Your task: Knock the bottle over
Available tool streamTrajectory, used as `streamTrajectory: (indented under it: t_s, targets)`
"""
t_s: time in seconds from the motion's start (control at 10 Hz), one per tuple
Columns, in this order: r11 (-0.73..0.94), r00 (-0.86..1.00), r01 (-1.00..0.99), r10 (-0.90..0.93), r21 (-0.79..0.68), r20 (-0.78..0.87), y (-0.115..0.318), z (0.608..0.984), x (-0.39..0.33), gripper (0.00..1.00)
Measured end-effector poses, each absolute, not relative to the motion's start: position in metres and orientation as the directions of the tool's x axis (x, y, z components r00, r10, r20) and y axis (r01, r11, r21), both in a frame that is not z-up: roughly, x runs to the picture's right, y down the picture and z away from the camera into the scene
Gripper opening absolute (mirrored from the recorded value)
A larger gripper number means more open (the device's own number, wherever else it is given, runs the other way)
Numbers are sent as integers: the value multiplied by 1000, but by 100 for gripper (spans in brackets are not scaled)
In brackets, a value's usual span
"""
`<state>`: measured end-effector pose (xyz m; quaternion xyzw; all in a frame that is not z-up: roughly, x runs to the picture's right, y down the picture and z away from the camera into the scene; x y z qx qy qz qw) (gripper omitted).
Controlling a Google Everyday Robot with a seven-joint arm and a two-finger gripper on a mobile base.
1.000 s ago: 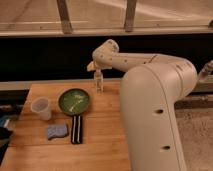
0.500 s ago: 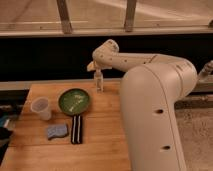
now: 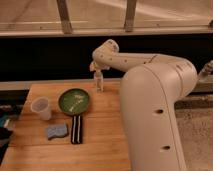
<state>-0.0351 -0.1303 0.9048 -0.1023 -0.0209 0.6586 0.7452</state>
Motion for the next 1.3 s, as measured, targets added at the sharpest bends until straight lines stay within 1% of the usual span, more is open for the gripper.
streamTrajectory:
  t_s: [0.1,0.3,0.4,0.5,0.9,1.3]
  targets:
    - [116,135,-978,986,-176,-101,-131,905,-35,35]
    - [129,143,-979,986,-161,-81,-141,902,-36,19]
    - [140,151,-978,987,-153,-61,-154,896,-41,7]
    - [145,154,-978,987,-150,-49,-163,891,-45,1]
    - [162,168,-976,985,-149,-28,-172,887,-49,0]
    - [160,169,-980,983,-116,-70,-160,881,-37,0]
